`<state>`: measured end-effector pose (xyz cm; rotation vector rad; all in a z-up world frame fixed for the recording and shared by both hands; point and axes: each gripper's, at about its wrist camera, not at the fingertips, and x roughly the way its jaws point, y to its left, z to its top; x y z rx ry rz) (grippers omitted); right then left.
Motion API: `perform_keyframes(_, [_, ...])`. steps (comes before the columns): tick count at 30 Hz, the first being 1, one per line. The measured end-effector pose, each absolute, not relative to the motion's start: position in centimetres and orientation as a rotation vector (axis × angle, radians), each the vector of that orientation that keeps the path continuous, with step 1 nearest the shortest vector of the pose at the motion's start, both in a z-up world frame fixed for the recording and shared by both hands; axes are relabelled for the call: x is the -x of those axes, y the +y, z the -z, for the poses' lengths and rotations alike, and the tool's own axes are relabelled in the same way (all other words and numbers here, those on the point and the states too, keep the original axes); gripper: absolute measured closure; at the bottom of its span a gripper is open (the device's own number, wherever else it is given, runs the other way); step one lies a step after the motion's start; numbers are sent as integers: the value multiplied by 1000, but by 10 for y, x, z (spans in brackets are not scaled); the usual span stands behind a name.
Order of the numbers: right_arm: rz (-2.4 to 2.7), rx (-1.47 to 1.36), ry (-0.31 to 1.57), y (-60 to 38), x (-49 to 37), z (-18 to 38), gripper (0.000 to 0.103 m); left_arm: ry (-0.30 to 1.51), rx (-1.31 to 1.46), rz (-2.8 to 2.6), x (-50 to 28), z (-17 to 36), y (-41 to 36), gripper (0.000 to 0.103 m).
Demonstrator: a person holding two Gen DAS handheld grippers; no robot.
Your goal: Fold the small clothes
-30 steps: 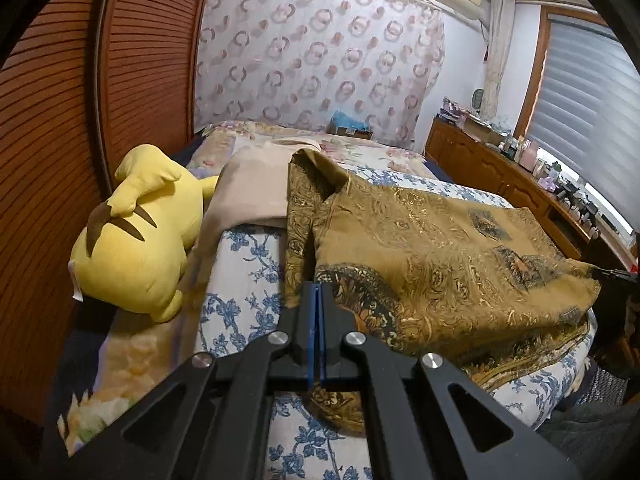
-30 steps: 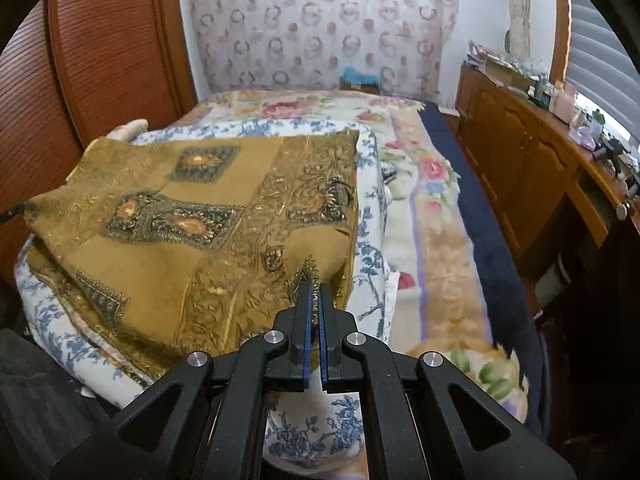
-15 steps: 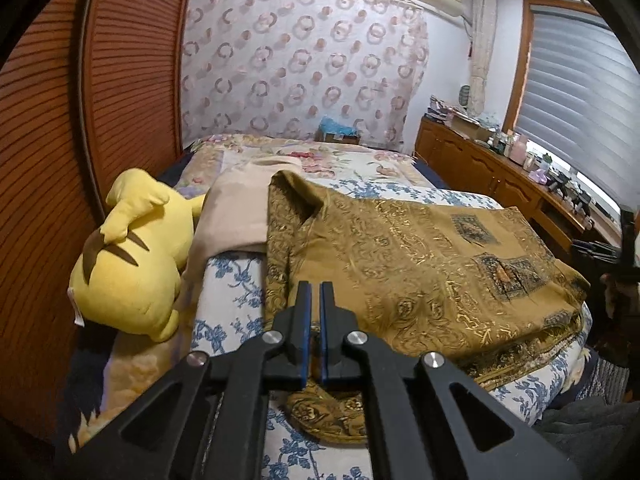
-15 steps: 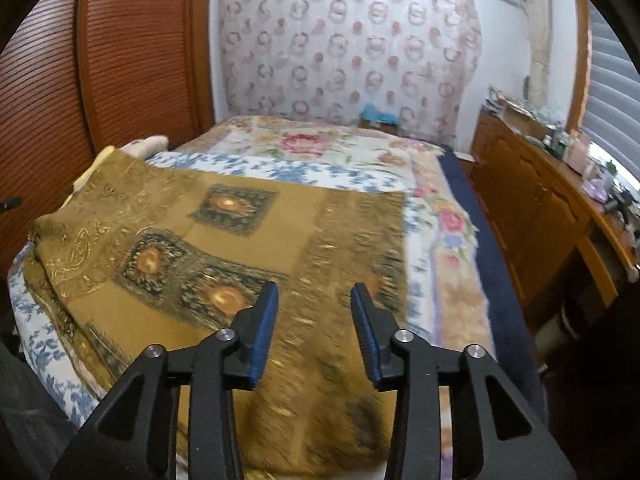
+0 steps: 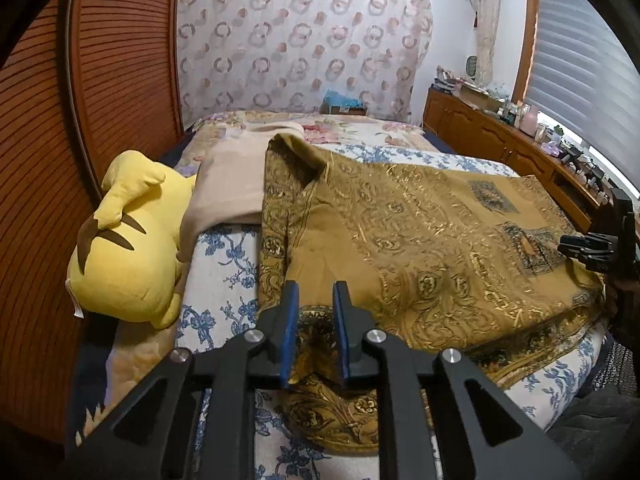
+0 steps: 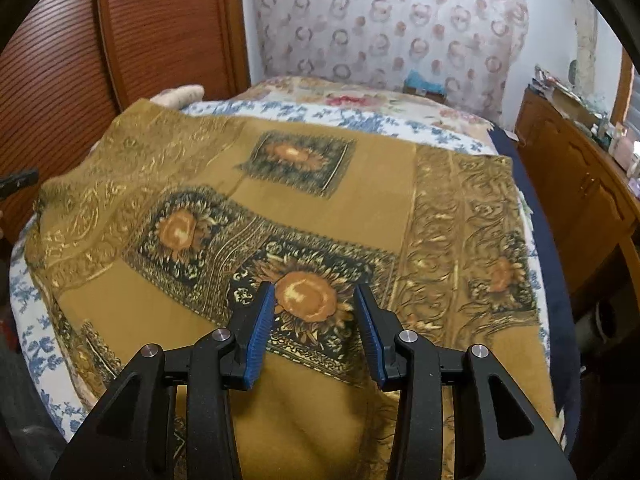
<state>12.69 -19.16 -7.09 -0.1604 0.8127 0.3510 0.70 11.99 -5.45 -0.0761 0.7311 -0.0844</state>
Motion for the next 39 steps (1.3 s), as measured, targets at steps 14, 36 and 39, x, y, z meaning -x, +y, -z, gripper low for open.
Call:
perform_keyframes(14, [-495,187,752,-145,-101,46,62,764,65,65,-4,69,118,85])
perform_keyframes(36, [-1019,385,801,40,-57,50,83,727,80,61,23,59,125,84])
perform_keyframes(39, [-996,426,842,50,-67,68,83,728,84,61,25,60,126,83])
